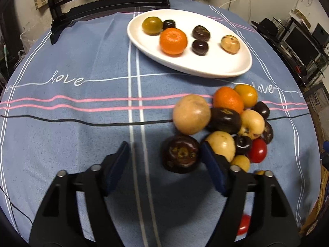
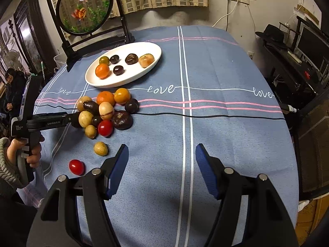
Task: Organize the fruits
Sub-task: 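Lower the left tool onto a large dark brown fruit and close it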
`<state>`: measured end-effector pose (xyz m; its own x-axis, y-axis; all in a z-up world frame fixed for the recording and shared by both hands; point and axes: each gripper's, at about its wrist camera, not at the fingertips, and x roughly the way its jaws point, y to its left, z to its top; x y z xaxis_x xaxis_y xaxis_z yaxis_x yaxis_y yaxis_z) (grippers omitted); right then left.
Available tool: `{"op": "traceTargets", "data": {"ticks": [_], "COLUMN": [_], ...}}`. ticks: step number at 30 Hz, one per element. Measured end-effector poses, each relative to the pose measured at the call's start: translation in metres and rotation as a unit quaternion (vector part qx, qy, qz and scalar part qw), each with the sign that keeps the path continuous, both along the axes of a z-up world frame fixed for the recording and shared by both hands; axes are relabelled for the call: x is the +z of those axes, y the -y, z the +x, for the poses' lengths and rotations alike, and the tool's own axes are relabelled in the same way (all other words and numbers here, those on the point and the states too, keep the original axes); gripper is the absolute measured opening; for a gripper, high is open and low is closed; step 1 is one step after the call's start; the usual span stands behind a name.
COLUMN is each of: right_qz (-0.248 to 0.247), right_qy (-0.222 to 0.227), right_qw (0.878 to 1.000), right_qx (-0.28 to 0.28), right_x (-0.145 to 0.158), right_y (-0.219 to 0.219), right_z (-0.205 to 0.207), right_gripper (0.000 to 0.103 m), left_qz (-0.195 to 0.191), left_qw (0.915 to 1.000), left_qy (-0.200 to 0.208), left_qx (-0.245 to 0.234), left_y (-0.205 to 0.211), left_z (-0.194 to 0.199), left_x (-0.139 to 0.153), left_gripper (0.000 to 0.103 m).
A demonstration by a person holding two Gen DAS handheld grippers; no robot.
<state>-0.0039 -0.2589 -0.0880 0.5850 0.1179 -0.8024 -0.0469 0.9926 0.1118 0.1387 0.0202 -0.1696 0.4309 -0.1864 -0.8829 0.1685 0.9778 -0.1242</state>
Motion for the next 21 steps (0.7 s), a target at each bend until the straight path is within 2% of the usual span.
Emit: {"op": "traceTargets", "data": {"ticks": [2, 6, 13, 16, 19, 21], "right_qz": [-0.004, -0.007, 0.008, 0.008, 0.008, 0.007], "right_qy": [0.0, 0.002, 0.009, 0.011, 0.015, 0.017], "right_qw": [1.0, 1.0, 1.0, 1.0, 1.0, 1.0], "right_qx": [0.005, 0.014, 0.016, 0.019, 0.017, 0.013], "right_x": [0.001, 0.002, 0.002, 0.003, 0.005, 0.006], "right_y": [-0.003, -0.007, -0.004, -0.005, -0.004, -0.001], "right_z": [0.0, -0.001, -0.002, -0.002, -0.005, -0.008], "right_gripper": [0.068, 0.068, 0.068, 0.068, 0.068, 0.068], "left_qz": [-0.008, 0.011, 0.012, 0.004, 0.012, 0.011], "left_qw": [1.0, 0.9999, 0.9992, 0.9996, 0.9999, 0.9999], "left_qy": [-0.001, 0.005, -0.007, 0.0, 0.004, -0.003], "left_qx": [0.002, 0.0, 0.038, 0.029, 0.009, 0.004], "left_y": [-0.003, -0.01, -0.042, -0.033, -0.016, -0.009], "left_z": [-0.001, -0.015, -0.032, -0.029, -0.023, -0.019], "left_x": [-0.001, 0.001, 0.006, 0.011, 0.01, 0.005], "left_gripper": [0.078, 0.077, 0.074, 0.074, 0.073, 0.067]}}
